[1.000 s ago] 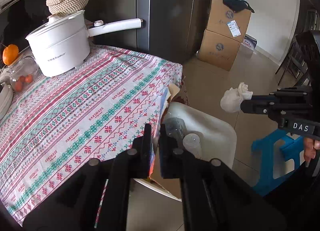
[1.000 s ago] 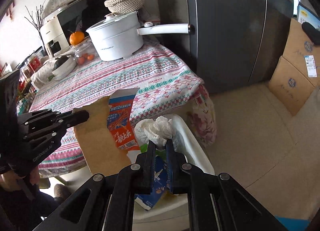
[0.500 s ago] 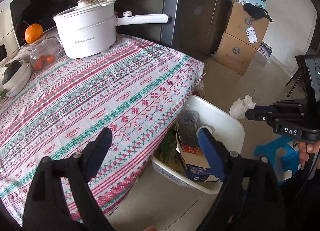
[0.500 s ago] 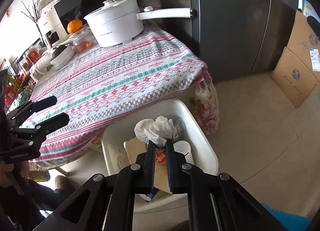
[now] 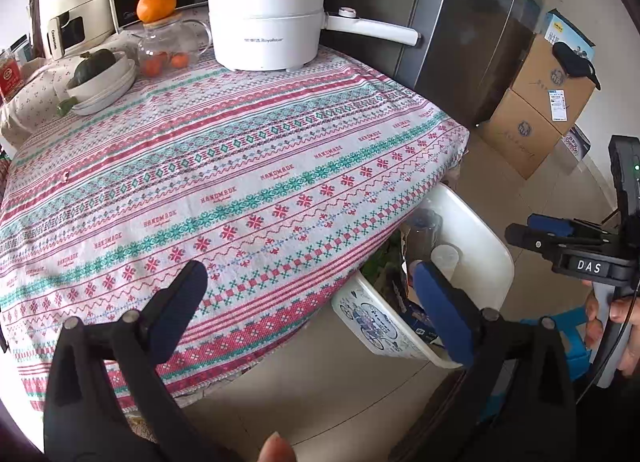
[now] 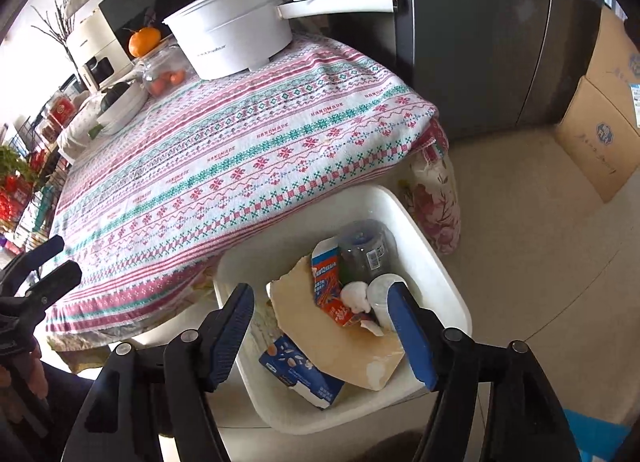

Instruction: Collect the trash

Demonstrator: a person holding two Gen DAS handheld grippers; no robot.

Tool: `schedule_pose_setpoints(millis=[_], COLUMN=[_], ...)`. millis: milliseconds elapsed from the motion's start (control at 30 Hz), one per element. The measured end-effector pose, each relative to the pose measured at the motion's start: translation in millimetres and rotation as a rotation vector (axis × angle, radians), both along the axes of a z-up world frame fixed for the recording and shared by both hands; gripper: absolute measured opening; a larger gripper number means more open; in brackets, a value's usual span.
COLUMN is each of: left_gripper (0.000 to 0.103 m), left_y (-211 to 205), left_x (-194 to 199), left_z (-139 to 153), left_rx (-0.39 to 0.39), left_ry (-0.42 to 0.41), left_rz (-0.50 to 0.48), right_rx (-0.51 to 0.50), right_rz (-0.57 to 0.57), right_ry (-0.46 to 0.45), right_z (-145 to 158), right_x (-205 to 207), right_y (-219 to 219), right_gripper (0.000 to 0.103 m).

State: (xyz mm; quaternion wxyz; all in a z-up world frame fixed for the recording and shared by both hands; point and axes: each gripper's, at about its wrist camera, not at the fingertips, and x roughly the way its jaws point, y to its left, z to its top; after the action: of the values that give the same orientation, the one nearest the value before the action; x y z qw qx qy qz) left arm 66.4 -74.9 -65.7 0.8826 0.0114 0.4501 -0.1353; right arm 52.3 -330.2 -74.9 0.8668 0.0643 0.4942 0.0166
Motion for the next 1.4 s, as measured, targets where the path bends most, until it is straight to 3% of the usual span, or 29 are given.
schedule_pose_setpoints(millis=[233,400,700,1200,1400], left_gripper=[0.102,0.102,0.102,0.102,0.102], left_y=[13,14,26,33,32], left_x=[-20,-43,-74,-101,-99], left_z=[15,38,61,85,84], left_rx=[0.012,0.041,0.029,0.045,0.053], left_ry=[-0.009,-0.093,-0.183,-0.333,-0.337], left_rz=[0.093,0.141,0.238,0.3,0.313], right_rx=[-0.029,-0.024,-0.143,-0.186,-0.186], right_rz=[-0.001,0.047,0.093,0.094,0.1], right_ry=[-0.144,-0.242,-0.408,-0.47,-0.466], right_z=[44,71,108,112,110], right_x=[-30,-60,-109,-122,-120], right_y=[20,46,78,94,95], right_gripper=[0.084,0.085,0.091,0.095,0.095])
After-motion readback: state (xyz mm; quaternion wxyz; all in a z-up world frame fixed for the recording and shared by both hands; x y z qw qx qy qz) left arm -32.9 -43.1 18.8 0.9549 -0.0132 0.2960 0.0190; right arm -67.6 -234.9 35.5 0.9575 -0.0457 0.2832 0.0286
